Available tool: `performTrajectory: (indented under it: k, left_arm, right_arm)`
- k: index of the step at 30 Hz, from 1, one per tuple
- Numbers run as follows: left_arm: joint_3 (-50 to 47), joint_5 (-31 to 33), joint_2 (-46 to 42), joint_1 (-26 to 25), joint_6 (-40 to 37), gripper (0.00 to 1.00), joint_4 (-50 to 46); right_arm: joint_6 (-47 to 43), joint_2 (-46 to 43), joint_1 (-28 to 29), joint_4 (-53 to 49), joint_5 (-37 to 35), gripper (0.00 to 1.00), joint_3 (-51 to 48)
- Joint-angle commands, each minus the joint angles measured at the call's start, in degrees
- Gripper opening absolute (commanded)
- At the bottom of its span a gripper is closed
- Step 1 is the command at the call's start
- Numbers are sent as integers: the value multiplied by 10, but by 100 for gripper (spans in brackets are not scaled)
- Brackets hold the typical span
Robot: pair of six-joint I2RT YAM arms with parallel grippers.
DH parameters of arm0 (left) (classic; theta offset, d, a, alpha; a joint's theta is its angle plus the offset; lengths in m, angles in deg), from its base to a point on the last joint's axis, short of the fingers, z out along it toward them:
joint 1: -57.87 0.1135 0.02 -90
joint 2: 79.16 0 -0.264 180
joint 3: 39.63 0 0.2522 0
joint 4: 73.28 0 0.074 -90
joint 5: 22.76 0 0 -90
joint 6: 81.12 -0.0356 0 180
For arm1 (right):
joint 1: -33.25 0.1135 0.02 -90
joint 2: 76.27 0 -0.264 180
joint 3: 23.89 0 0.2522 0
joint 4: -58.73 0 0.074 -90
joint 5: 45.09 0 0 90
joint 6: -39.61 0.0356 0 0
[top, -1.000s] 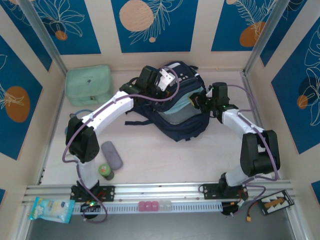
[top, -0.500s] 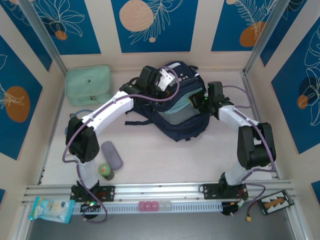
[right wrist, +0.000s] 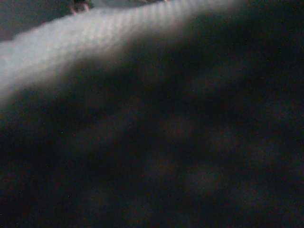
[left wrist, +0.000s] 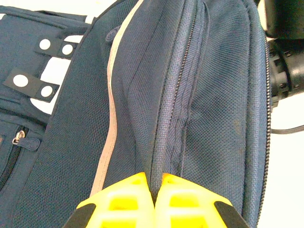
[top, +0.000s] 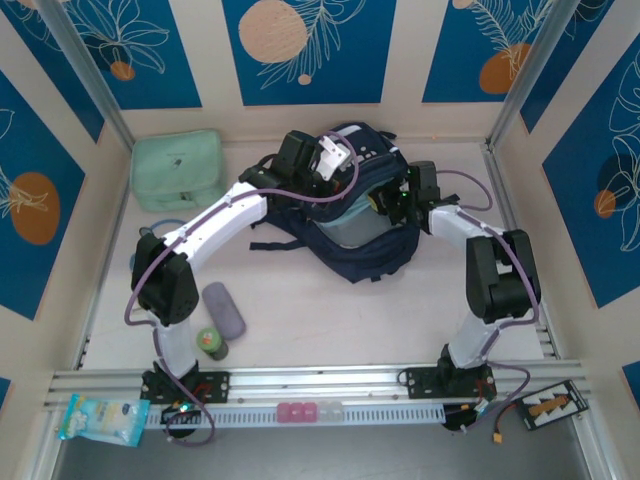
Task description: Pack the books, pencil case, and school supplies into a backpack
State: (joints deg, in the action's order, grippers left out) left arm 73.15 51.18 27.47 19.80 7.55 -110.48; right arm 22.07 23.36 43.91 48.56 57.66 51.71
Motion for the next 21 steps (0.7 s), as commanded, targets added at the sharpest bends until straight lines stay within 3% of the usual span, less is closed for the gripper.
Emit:
performTrajectory:
  k: [1,21]
  left_arm:
    - [24,-19,-52,-8,10,0,86]
    - [18,-42,-73,-8,23,0,136]
  right_arm:
    - [44,28,13,35,17,0,27]
    - [127,170,103,209,-149,0,110]
